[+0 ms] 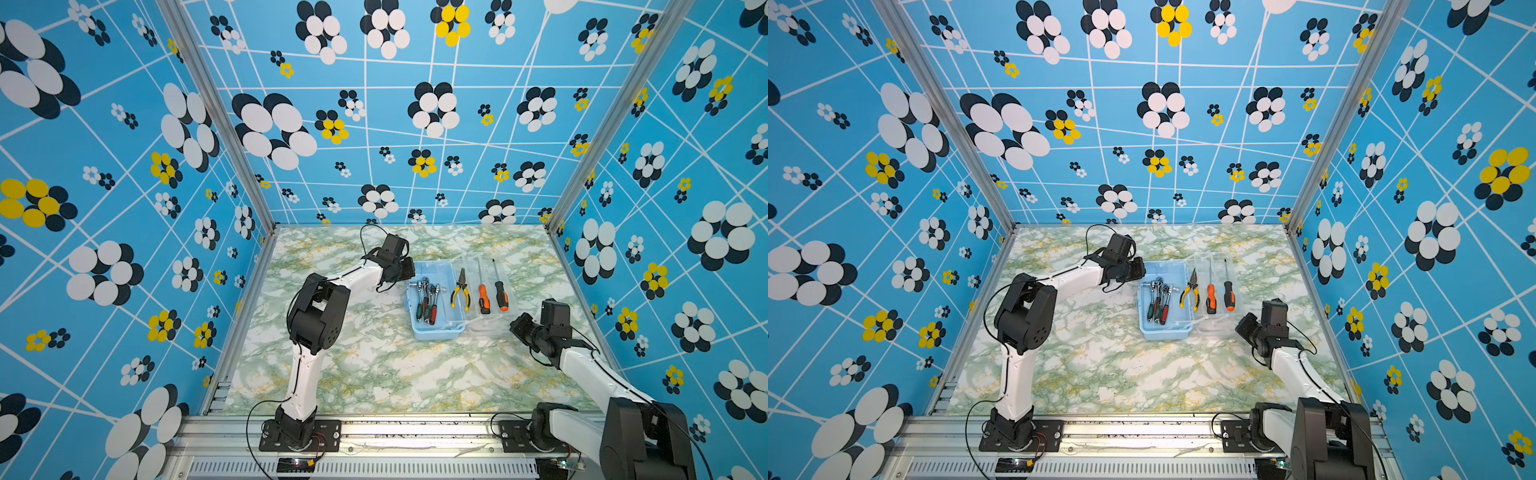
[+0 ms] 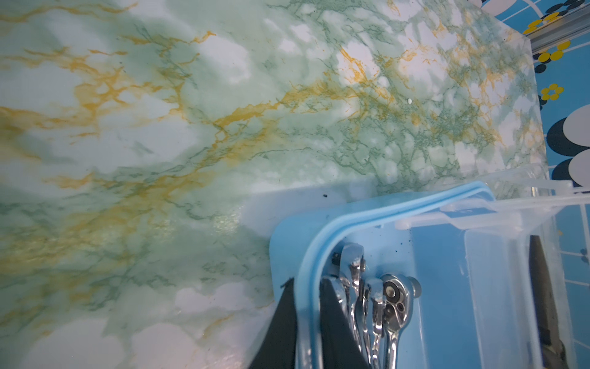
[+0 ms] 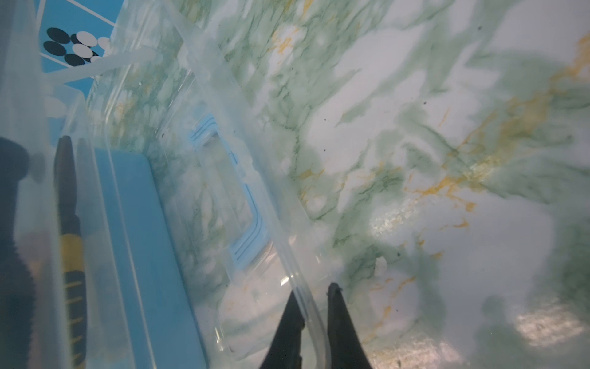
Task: Pack the tool kit
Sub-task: 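Move the right gripper to the open clear lid's edge and pinch it, then swing the clear lid over the box with the right gripper to close it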
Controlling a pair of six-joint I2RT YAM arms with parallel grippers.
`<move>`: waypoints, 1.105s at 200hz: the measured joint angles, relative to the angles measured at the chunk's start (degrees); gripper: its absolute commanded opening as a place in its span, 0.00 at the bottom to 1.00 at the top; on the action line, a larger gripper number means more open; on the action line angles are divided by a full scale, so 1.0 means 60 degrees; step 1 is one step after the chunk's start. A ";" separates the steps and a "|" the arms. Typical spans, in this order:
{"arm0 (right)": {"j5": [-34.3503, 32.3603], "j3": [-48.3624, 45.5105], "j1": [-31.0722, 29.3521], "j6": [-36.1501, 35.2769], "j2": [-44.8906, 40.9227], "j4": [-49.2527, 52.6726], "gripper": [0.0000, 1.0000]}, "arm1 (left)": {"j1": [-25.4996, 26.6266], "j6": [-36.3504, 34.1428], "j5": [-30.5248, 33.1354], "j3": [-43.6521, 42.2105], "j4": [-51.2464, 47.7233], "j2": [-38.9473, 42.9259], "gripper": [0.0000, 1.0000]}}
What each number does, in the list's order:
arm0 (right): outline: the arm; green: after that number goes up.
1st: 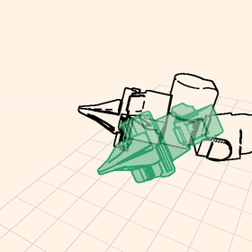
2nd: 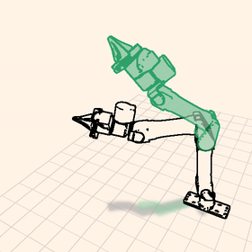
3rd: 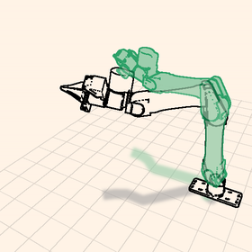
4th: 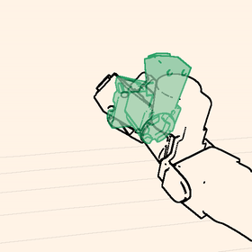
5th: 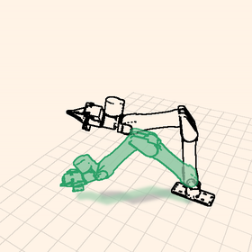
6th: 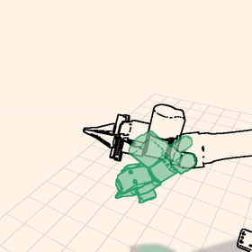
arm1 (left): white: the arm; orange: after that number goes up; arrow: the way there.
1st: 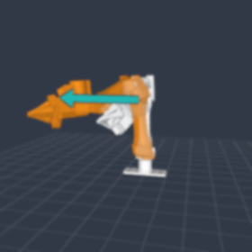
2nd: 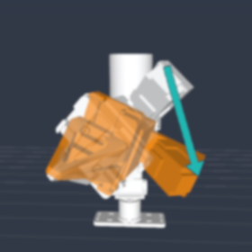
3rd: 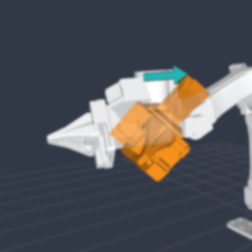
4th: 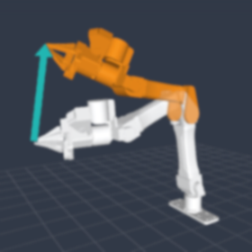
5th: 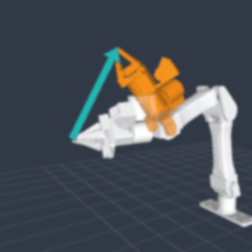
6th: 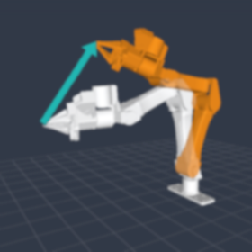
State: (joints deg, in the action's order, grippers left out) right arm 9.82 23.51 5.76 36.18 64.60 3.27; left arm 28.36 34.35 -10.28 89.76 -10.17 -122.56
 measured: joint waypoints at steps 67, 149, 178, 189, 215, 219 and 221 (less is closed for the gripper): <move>0.0146 0.0084 -0.0022 -0.0514 -0.0794 0.1009 0.00 | 0.0000 0.0098 0.0007 0.0018 0.0004 0.0000 0.00; -0.1104 0.1311 -0.1242 -0.1133 -0.2004 0.3085 0.00 | 0.0047 0.0277 0.0080 -0.0022 0.0029 0.0000 0.00; -0.2171 0.1876 -0.2226 -0.1184 -0.2299 0.3861 0.00 | 0.0106 0.0273 0.0200 -0.0022 0.0051 0.0004 0.00; -0.2579 0.2127 -0.2645 -0.1184 -0.2342 0.4153 0.00 | 0.0120 0.0273 0.0237 -0.0036 0.0062 0.0015 0.00; -0.3621 0.2721 -0.3763 -0.1209 -0.2339 0.4652 0.00 | 0.0153 0.0270 0.0379 -0.0076 0.0127 0.0047 0.00; -0.3796 0.2823 -0.3960 -0.1224 -0.2335 0.4714 0.00 | 0.0153 0.0270 0.0404 -0.0080 0.0127 0.0055 0.00; -0.3883 0.2878 -0.4069 -0.1224 -0.2317 0.4739 0.00 | 0.0157 0.0270 0.0412 -0.0084 0.0127 0.0062 0.00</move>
State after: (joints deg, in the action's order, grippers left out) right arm -13.47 40.77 -18.65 28.84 50.70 31.70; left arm 29.30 35.97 -7.81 89.25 -9.41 -122.19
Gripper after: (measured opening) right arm 0.096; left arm 0.123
